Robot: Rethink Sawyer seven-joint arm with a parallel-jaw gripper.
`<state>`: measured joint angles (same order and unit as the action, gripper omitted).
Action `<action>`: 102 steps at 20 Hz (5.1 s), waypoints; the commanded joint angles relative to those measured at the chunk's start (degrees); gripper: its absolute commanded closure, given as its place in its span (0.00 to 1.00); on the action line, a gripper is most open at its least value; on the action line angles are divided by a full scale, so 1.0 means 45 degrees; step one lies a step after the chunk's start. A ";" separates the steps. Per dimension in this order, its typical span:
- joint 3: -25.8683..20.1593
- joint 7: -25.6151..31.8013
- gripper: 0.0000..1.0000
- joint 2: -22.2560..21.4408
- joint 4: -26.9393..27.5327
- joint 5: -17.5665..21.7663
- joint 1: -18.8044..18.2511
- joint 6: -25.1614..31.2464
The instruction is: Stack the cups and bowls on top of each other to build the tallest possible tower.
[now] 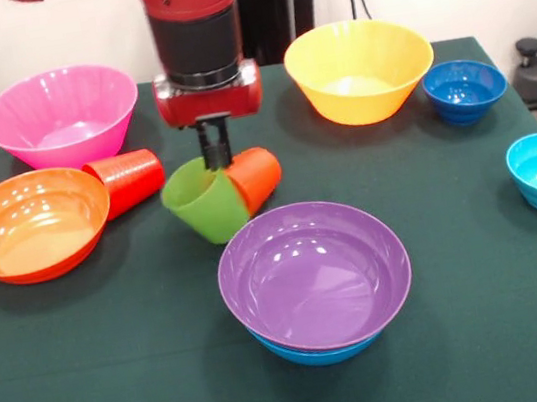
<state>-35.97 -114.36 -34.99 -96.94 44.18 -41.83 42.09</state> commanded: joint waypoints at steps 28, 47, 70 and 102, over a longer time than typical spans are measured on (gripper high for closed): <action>0.0146 0.0455 1.00 -0.0286 0.4417 -0.2084 0.3431 0.3913; 0.1952 0.0850 1.00 0.1645 0.7576 -0.0619 0.5323 0.4875; 0.2542 0.1863 1.00 0.1835 0.7849 -0.1026 0.5508 0.4820; 0.2818 0.2281 1.00 0.1216 0.7081 -0.1498 0.5303 0.4745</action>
<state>-24.50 -114.36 -27.65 -63.28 36.70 -17.56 57.42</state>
